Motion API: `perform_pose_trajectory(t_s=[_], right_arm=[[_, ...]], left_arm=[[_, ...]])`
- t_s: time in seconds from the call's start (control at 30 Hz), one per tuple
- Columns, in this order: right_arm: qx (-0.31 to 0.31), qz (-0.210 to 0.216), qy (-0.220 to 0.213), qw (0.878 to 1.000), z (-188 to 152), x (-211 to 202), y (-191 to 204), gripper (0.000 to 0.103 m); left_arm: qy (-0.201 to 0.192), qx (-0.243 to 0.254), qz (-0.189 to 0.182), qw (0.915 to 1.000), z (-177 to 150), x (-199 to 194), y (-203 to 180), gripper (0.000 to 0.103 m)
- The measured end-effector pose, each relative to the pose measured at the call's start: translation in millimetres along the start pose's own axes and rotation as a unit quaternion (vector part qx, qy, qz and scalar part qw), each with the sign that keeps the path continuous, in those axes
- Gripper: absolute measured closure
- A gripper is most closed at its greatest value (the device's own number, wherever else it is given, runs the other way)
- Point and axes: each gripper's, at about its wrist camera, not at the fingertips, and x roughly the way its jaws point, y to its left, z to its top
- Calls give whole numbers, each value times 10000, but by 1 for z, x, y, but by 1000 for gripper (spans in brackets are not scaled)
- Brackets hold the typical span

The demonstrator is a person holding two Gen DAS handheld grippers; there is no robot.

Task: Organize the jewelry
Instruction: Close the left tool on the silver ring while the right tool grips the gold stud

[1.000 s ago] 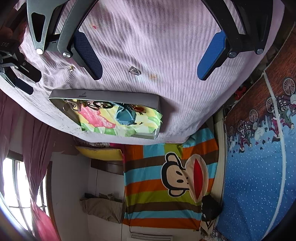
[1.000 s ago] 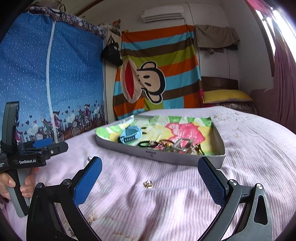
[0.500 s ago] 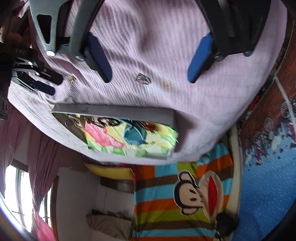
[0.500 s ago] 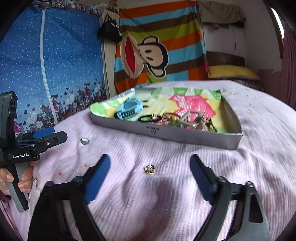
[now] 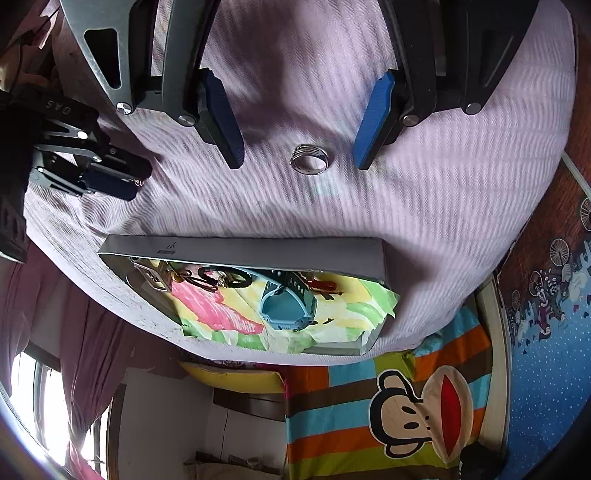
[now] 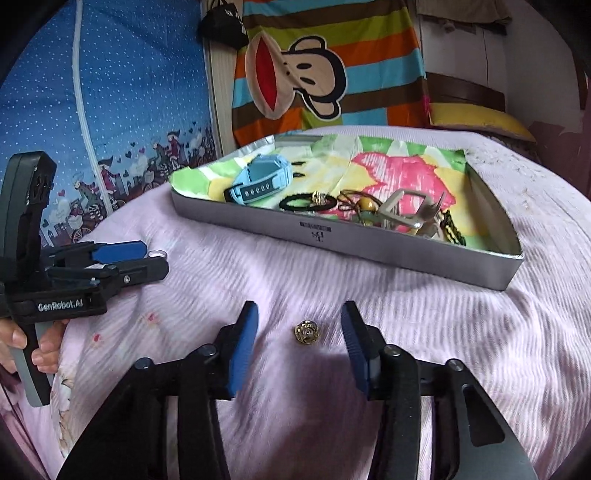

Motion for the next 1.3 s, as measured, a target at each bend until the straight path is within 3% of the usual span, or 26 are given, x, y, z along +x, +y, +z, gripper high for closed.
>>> perform_pose_trajectory(t_s=[0.3, 0.67, 0.87, 1.03, 1.3], right_arm=[[214, 129, 354, 9991, -5, 19, -5, 67], [271, 206, 425, 9985, -6, 25, -7, 69], [280, 256, 449, 9983, -6, 26, -7, 73], [279, 285, 462, 9981, -6, 28, -7, 74], [276, 261, 402, 9985, -7, 26, -7, 86]], left_arm=[[119, -43, 46, 9999, 1, 7, 2, 52], [114, -111, 83, 9998, 0, 10, 3, 74], [120, -92, 60, 9999, -1, 11, 2, 81], [97, -84, 40, 9999, -2, 11, 2, 82], [-11, 0, 51, 10000, -5, 7, -2, 83]])
